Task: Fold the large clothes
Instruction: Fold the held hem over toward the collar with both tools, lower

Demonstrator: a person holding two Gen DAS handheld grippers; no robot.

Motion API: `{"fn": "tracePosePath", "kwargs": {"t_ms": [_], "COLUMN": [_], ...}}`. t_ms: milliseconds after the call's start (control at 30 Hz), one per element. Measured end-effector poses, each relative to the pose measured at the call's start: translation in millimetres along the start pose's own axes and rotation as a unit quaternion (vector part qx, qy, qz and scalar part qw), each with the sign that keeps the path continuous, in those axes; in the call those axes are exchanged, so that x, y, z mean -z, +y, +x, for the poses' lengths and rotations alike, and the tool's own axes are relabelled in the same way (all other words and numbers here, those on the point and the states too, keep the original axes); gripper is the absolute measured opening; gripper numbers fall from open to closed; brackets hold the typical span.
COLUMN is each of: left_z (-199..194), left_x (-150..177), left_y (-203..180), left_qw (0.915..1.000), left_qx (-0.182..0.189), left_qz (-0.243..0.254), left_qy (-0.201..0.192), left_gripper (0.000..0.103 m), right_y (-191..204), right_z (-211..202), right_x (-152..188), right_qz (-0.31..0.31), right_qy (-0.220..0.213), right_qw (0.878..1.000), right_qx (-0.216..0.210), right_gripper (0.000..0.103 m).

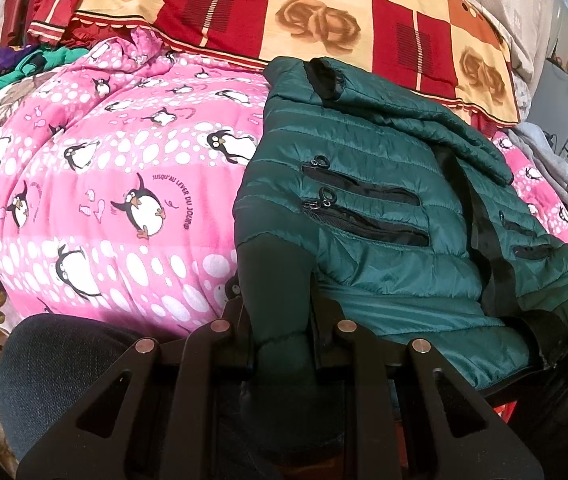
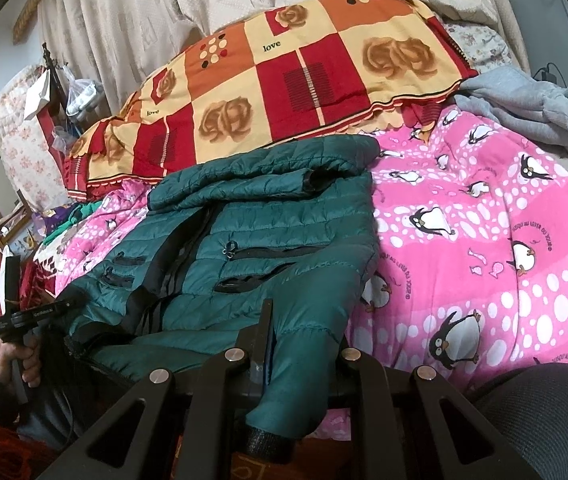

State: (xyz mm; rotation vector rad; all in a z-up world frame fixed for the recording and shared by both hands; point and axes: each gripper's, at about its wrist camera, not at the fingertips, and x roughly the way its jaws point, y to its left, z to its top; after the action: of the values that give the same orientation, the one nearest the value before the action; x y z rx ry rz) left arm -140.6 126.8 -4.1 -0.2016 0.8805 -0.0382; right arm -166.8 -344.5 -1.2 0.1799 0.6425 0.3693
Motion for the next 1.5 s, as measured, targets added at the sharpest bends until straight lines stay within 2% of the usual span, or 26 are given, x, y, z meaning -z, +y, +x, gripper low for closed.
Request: {"fn": "tracePosePath", "kwargs": {"t_ms": [200, 367, 633, 800, 1033, 1233, 1500], "left_z": [-11, -18, -38, -44, -29, -18, -13], "left_x": [-7, -24, -60, -84, -122, -146, -178], "left_y": [12, 9, 14, 10, 4, 5, -3], "left_qw": [0.9980, 0.9964, 0.9866, 0.9807, 0.9789, 0.9760, 0.9686], "left_qx": [0.036, 0.048, 0.064, 0.057, 0.051, 0.048, 0.035], "left_qz": [-0.047, -0.052, -0.086, -0.098, -0.097, -0.108, -0.118], "left_qy": [-0.023, -0.047, -0.123, -0.160, -0.172, -0.183, -0.216], "left_gripper": [0.017, 0.017, 0.017, 0.017, 0.017, 0.017, 0.017], "right_y": [0, 2, 4, 5, 5, 15, 7], "right_z": [-8, -7, -8, -8, 9, 24, 46], "right_x": [-5, -19, -57, -71, -102, -136, -178], "right_qz": [0.004, -0.006, -0.021, -0.026, -0.031, -0.062, -0.055], "right_qy": [-0.026, -0.041, -0.080, -0.101, -0.109, -0.121, -0.142], "right_qw": [1.000, 0.999, 0.997, 0.995, 0.993, 0.989, 0.986], "right_qx": [-0.001, -0.004, 0.005, 0.013, 0.029, 0.055, 0.074], "right_gripper": [0.013, 0.013, 0.013, 0.013, 0.013, 0.013, 0.013]}}
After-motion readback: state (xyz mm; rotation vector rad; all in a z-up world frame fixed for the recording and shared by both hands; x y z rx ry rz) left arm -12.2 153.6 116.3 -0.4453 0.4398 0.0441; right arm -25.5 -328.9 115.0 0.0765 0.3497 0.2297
